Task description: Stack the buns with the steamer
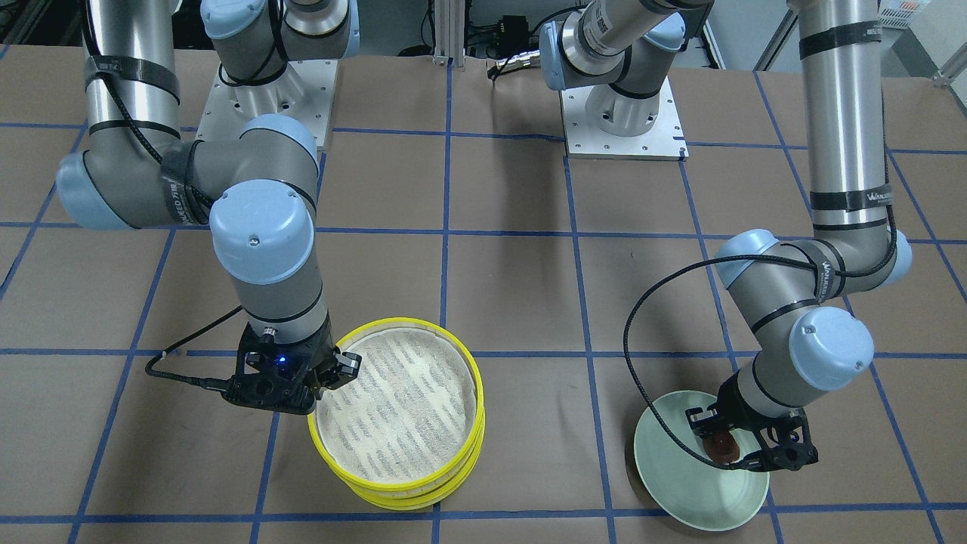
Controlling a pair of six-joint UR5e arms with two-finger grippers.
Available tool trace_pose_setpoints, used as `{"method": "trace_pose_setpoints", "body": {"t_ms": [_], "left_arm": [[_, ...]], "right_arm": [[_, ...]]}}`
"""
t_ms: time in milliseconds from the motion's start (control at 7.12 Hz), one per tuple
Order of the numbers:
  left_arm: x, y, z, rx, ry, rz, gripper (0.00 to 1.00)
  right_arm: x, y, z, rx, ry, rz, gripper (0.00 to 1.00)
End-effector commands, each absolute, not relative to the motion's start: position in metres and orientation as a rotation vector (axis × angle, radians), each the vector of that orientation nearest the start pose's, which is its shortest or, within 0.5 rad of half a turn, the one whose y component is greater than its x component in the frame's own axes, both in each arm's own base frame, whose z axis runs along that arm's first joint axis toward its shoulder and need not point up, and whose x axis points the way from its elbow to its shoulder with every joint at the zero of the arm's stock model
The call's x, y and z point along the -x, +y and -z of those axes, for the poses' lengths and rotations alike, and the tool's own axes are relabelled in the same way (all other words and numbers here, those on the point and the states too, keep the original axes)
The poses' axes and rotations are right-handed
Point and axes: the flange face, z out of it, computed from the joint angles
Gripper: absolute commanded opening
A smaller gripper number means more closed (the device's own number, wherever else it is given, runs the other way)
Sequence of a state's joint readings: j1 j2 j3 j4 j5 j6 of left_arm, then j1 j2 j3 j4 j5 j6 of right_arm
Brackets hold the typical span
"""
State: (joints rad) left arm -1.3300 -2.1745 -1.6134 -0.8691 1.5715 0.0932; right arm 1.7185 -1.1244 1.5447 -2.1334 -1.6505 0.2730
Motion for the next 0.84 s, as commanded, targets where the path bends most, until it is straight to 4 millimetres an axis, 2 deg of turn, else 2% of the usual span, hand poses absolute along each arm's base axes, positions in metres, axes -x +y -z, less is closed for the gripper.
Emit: {"method": "trace_pose_setpoints", "body": {"t_ms": [0,281,421,561,702], "left_arm": [[-0.029,-0.682,-0.199,0.249,3.120,0.143,0.00],[-0.025,-0.687,-0.229,0.282,3.156,0.230,0.00],[-0.019,-0.686,-0.243,0.354,3.155,0.259,0.00],[-0.002,-0.684,-0.256,0.406,3.171,0.290,0.00],[0.004,-0.682,-0.270,0.417,3.168,0.323,0.00]], "right_arm": [[-0.222,-0.630,-0.294,-0.206,3.177,0.230,0.00],[-0.221,-0.630,-0.291,-0.206,3.180,0.223,0.00],[-0.222,-0.630,-0.291,-0.206,3.180,0.223,0.00],[-0.222,-0.630,-0.291,-0.230,3.176,0.221,0.00],[-0.222,-0.628,-0.287,-0.239,3.178,0.210,0.00]]}}
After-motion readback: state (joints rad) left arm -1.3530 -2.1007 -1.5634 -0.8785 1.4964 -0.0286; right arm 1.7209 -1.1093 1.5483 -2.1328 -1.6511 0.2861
